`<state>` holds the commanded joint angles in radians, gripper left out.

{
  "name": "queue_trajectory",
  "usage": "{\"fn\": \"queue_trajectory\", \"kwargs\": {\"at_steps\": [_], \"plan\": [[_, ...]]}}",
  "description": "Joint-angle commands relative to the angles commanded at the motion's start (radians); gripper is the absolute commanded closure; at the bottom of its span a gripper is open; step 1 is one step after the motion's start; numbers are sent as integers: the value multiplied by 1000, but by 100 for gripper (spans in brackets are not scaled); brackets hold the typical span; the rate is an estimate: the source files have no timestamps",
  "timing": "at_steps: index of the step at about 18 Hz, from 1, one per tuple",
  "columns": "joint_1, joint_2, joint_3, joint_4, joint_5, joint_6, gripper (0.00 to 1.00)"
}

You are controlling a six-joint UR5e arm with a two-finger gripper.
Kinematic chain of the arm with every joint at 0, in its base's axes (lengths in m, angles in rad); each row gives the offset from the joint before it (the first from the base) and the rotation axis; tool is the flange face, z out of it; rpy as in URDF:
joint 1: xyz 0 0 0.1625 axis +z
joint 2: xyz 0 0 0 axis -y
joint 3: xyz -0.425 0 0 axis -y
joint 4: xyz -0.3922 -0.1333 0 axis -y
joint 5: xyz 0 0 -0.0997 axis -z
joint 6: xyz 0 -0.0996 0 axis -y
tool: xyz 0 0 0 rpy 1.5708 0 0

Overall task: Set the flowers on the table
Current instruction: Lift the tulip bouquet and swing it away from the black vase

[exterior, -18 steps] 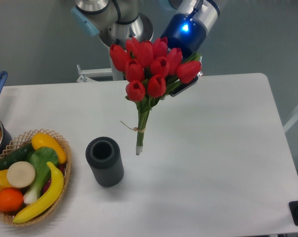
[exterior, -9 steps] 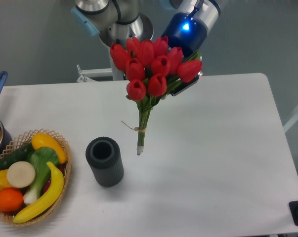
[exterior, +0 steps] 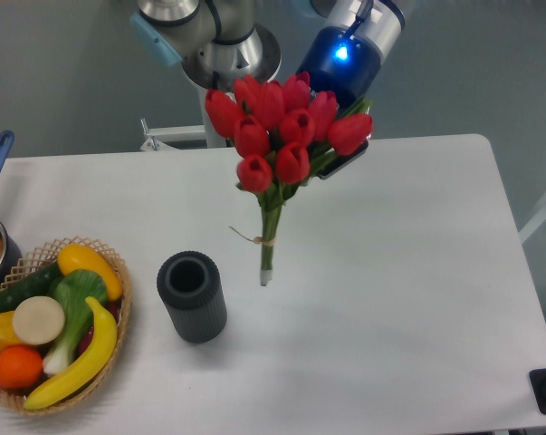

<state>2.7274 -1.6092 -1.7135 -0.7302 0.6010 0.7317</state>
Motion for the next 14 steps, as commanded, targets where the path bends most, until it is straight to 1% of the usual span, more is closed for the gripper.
{"fn": "queue_trajectory", "kwargs": {"at_steps": [3,6,9,12,14], "plan": [[-3,9,1,-5,103,-6,61],[-5,11,-17,-32,189,1,62],[-6,8,-34,-40,298,11,61],[-11,-1,-48,-89,414,18,61],[-11,-9,-67,-97,451,32,62]]}}
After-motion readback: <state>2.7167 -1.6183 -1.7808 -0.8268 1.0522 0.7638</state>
